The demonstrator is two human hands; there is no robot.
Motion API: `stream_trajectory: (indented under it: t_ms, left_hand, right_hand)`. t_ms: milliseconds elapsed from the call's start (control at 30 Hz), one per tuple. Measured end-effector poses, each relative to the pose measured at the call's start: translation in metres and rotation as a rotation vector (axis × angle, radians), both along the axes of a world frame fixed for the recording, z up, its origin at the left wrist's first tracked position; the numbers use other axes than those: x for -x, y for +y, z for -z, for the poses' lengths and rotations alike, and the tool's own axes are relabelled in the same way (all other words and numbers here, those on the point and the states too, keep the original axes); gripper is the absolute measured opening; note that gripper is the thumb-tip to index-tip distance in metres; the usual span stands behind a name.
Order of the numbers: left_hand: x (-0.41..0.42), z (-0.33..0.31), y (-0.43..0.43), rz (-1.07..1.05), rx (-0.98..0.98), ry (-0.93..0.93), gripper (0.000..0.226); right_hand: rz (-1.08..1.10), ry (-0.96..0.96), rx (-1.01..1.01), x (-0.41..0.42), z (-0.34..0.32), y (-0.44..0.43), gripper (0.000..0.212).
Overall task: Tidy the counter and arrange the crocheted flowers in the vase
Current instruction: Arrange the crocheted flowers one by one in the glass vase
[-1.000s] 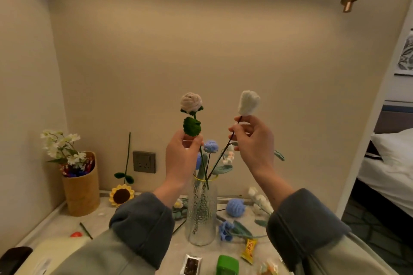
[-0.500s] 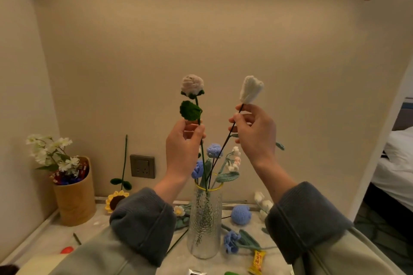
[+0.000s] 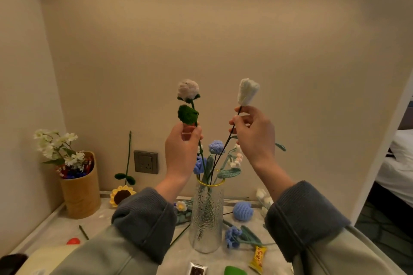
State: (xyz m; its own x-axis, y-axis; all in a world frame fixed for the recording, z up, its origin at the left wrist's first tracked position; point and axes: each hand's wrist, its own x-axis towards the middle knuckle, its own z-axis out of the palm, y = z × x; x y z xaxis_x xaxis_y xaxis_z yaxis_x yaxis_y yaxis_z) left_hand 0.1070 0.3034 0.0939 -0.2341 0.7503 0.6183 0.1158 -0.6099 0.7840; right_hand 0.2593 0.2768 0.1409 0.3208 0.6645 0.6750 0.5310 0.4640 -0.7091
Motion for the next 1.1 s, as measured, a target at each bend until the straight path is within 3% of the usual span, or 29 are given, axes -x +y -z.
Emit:
stream_trajectory:
  t_ms: [233, 400, 600, 767, 900, 1100]
  left_hand:
    - [-0.002, 0.073, -0.005, -0.150, 0.296, 0.231, 0.013]
    - [-0.003, 0.110, -0.005, -0.137, 0.533, 0.212, 0.020]
    - [-0.004, 0.115, 0.000, -0.018, 0.537, 0.241, 0.003]
    - [0.000, 0.125, -0.016, 0.079, 0.533, 0.147, 0.027]
    - [0.012, 0.133, -0.034, 0.081, 0.579, 0.152, 0.035]
    - [0.038, 0.134, -0.070, 0.065, 0.600, 0.145, 0.031]
  right_hand:
    - [0.055, -0.149, 0.265, 0.002, 0.080, 0.010, 0.007]
    - [0.061, -0.099, 0.419, 0.005, 0.121, 0.011, 0.009]
    - [0.061, -0.061, 0.440, 0.012, 0.122, 0.011, 0.011]
    - [-0.028, -0.066, 0.492, 0.013, 0.123, 0.005, 0.013]
    - [-0.016, 0.036, 0.472, 0.017, 0.135, -0.012, 0.031]
    - [-0.082, 0.153, 0.346, 0.036, 0.156, -0.043, 0.015]
